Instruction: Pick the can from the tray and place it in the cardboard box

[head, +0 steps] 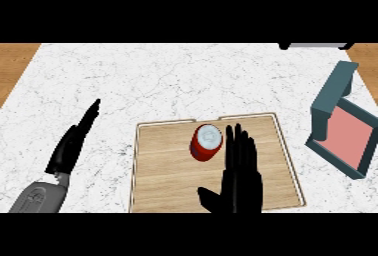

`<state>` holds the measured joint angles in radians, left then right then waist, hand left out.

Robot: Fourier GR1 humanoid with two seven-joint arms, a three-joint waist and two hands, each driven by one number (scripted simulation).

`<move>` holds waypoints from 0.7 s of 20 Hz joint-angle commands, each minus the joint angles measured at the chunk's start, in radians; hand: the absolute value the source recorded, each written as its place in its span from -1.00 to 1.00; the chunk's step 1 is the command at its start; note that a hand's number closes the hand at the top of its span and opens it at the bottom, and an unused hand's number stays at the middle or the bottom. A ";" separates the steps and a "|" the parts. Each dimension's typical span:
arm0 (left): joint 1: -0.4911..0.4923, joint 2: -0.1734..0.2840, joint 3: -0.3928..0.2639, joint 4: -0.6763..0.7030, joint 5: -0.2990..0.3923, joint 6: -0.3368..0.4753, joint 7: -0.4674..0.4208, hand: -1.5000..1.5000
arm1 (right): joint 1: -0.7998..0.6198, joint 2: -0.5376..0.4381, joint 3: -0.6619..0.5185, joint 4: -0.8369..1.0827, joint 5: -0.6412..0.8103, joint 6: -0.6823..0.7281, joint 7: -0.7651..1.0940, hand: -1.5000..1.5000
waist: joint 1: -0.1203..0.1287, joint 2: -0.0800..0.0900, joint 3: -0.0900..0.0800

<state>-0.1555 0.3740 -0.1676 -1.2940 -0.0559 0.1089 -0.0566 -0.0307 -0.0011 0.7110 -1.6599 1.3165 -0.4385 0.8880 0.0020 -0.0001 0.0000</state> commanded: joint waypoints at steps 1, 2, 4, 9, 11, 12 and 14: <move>0.017 -0.025 0.009 -0.041 -0.048 -0.014 0.033 0.00 | -0.049 0.001 -0.066 0.071 -0.037 -0.028 -0.027 -1.00 | 0.000 0.000 0.000; -0.006 -0.057 0.025 0.016 -0.058 -0.015 -0.011 0.00 | -0.023 0.001 -0.012 0.005 -0.002 0.015 0.030 -1.00 | -0.003 0.000 0.000; -0.012 -0.052 0.034 -0.019 -0.079 -0.003 0.032 0.00 | -0.080 0.001 -0.055 0.030 -0.047 0.035 0.029 -1.00 | -0.001 0.000 0.000; 0.050 -0.047 0.062 -0.074 -0.076 -0.071 0.038 0.00 | -0.177 0.001 -0.016 0.190 -0.120 -0.065 0.029 -1.00 | 0.003 0.000 0.000; -0.002 -0.079 0.068 -0.034 -0.096 -0.068 0.037 0.00 | -0.158 0.001 -0.059 0.205 -0.143 -0.062 -0.015 -1.00 | 0.000 0.000 0.000; 0.020 -0.049 0.096 -0.030 -0.084 -0.091 -0.003 0.00 | -0.167 0.001 -0.120 0.216 -0.167 -0.053 -0.106 -1.00 | 0.000 0.000 0.000; 0.016 -0.052 0.108 -0.026 -0.077 -0.109 0.020 0.00 | -0.240 0.001 -0.029 0.308 -0.194 -0.121 -0.005 -1.00 | 0.004 0.001 0.000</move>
<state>-0.1351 0.3103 -0.0983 -1.3355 -0.1448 0.0477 -0.0294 -0.2022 -0.0010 0.6628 -1.4580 1.1753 -0.4893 0.8638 0.0034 0.0001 0.0001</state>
